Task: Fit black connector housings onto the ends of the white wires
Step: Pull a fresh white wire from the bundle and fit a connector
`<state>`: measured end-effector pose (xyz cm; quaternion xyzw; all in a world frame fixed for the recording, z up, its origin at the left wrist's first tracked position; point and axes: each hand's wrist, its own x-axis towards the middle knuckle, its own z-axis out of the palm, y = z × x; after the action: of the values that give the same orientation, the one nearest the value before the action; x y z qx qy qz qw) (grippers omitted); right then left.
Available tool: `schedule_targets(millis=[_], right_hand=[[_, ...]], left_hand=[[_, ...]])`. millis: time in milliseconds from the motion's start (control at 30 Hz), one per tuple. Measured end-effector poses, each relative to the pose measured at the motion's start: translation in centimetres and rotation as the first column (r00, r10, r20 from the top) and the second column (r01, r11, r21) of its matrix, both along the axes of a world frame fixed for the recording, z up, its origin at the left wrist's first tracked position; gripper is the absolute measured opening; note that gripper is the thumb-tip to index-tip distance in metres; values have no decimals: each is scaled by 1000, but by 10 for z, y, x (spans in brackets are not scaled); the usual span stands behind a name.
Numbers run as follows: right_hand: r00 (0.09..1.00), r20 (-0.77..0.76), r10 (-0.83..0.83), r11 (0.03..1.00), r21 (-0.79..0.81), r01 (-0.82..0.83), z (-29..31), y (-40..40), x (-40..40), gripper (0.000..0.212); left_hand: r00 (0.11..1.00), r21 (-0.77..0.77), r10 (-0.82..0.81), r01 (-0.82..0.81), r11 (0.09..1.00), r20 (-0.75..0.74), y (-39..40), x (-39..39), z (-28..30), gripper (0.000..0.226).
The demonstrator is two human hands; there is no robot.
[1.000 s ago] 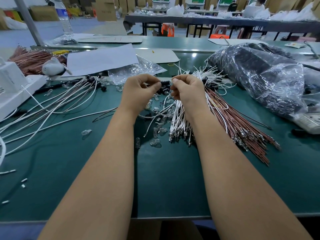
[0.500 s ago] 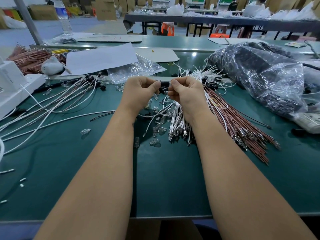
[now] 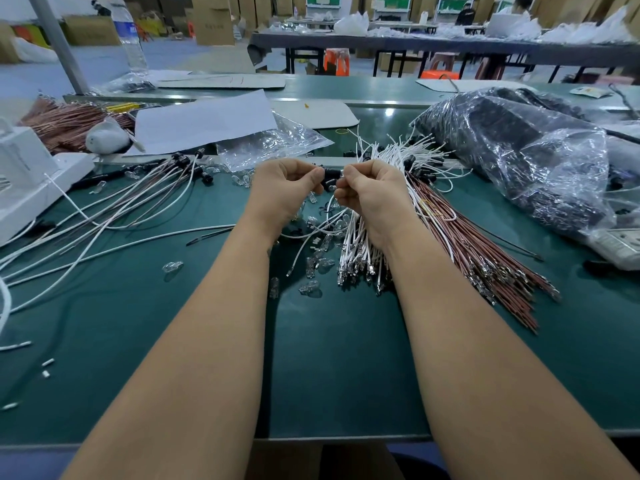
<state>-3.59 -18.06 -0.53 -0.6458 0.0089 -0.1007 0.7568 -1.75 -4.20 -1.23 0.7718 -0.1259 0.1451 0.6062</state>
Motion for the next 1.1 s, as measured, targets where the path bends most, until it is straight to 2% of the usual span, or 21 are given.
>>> schedule_targets(millis=[133,233,300,367,433,567,633,700,800,867,1033,1100], right_hand=[[999,-8,-35,999,-3,35,1,3,1,12],[997,-17,-70,996,49,71,0,1,2,12],[997,-24,-72,991,111,75,1,-1,3,14],[998,-23,-57,990,128,60,2,-1,3,14],[999,-7,-53,997,54,53,2,1,2,14],[992,112,-66,957,-275,95,-1,5,2,13],[987,146,-67,910,-396,120,-2,7,2,8],[984,172,-53,845,-517,136,-4,9,3,21],[973,229,13,636,-753,169,-4,14,3,36],[968,232,95,535,-832,147,-5,18,2,37],[959,71,275,285,-958,-11,-10,24,1,33],[958,64,280,239,-971,-5,-10,23,1,28]], left_hand=[[998,52,62,-60,997,-34,-3,0,2,13],[991,-23,110,-112,993,-69,-1,-1,4,19],[993,-107,65,-75,991,-94,4,-2,7,20],[991,-206,-66,42,978,-115,10,-3,11,21],[972,-306,-198,152,940,-126,13,-3,13,24],[937,-412,-334,264,872,-106,13,-4,13,25],[924,-439,-371,295,848,-95,13,-4,13,24],[911,-450,-402,323,833,-91,13,-3,13,25],[912,-424,-400,330,843,-86,12,-2,12,24],[925,-425,-374,312,850,-70,12,-1,11,22],[991,-487,-90,29,873,-102,20,5,8,20],[991,-479,28,-86,874,-127,23,6,8,18]])
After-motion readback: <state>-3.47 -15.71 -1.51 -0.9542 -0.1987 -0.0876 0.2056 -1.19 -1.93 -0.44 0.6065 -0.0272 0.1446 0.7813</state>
